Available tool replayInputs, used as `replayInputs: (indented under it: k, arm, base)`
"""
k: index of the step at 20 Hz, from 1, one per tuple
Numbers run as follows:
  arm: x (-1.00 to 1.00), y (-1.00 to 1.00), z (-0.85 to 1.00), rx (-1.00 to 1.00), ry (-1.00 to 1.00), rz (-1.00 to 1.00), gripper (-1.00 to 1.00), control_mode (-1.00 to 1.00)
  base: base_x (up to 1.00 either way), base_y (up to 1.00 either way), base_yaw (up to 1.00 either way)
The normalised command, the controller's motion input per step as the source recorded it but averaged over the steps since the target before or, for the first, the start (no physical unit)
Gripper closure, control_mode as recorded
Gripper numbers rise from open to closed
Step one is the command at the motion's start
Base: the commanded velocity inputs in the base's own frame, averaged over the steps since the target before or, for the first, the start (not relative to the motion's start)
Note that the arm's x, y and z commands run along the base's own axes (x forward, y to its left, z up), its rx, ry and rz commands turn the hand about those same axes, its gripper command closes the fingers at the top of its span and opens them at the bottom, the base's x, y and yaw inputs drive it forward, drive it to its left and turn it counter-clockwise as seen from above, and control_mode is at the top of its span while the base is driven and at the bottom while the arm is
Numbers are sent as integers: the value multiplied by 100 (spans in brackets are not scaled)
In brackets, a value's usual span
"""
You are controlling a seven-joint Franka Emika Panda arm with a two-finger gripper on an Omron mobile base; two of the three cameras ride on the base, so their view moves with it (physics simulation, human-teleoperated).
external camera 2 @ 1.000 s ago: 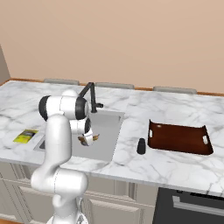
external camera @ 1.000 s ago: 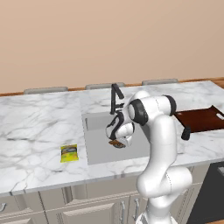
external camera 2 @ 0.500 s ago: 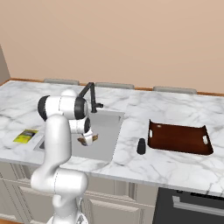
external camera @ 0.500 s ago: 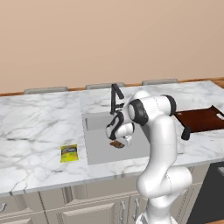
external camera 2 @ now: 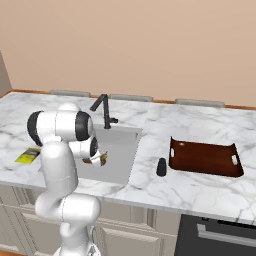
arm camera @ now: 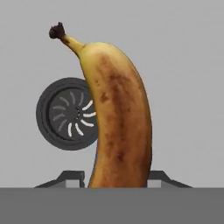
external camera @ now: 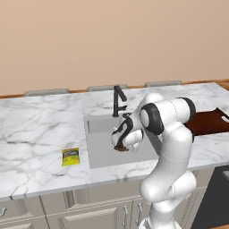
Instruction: Pick up all produce items and place them in the sink. Turn on the sink faucet to wash them. Then turn the sink off and put them in the tray.
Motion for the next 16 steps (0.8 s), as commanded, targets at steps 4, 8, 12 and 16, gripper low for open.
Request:
replayInputs:
  k: [4,8,12,16]
  arm:
    - [-52,0,100,5,-22,0,100,-100]
    - [-21,-26,100,2,-20,-1,100,-100]
    - [-15,-63,100,0,-2,-6,100,-100]
    - [-4,-72,100,0,0,-12,100,-100]
  base:
    - [0,0,0]
    - [0,0,0]
    - [0,0,0]
    - [0,0,0]
